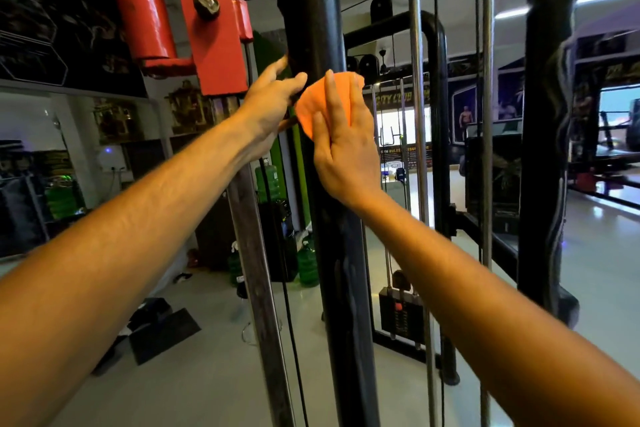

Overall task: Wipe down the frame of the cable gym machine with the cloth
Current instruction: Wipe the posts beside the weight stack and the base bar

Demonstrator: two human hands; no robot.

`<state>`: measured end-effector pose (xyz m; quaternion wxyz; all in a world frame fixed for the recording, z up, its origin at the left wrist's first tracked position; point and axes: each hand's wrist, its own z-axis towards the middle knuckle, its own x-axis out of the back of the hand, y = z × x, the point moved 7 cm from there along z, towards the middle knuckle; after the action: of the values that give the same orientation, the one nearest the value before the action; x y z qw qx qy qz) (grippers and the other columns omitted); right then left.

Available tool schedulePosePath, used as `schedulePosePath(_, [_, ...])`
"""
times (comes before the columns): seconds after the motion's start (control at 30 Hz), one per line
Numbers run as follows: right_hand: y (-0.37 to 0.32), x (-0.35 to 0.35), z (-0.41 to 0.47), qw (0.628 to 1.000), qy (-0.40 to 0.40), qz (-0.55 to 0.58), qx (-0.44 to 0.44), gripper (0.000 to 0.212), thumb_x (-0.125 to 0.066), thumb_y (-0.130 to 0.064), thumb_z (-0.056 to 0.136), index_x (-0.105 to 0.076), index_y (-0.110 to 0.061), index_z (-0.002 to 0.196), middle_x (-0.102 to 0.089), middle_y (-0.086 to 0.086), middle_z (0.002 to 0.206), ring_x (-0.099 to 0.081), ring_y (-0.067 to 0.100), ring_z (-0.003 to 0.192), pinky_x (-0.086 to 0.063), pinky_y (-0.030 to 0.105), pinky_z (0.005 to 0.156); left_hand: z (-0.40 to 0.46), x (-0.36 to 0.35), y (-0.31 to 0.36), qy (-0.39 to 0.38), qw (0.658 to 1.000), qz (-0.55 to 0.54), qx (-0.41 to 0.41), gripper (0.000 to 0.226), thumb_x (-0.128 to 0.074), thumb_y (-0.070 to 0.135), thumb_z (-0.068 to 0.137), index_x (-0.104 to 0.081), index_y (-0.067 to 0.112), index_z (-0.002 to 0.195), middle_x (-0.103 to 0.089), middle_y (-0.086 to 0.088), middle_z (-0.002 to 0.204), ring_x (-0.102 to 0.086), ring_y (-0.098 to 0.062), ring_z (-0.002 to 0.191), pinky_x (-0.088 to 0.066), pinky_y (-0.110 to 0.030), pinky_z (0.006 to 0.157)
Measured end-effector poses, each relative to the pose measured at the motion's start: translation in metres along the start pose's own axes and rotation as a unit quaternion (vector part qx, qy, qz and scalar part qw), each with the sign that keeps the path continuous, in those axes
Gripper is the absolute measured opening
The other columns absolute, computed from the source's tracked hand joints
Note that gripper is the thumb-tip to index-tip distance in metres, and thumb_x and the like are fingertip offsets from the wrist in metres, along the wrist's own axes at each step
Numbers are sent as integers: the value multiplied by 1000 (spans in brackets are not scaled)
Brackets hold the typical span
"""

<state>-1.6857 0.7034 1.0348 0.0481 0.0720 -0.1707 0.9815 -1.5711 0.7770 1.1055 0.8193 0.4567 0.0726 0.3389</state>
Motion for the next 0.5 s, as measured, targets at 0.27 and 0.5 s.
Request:
schedulePosePath(0.27, [42,-27,-162,999,-10,-30,-30,66,-45,-41,117,-11,-39,174,13,-6,182,8,12,165,-29,45,124,-9,-3,-25,-4,999,-35,-23,64,-70,23,105,-43,30,163,-63,6,150,-65,-9,131,-58,-29,102])
schedulePosePath(0.5, [22,-15,-70,999,4,-9,-33,63,-39,-46,118,-11,-40,174,-4,4,182,-19,31,164,-35,62,126,-19,-7,-34,1,1000,-26,-14,63,-68,26,106,-41,31,163,-63,12,145,-63,-4,129,-54,-33,107])
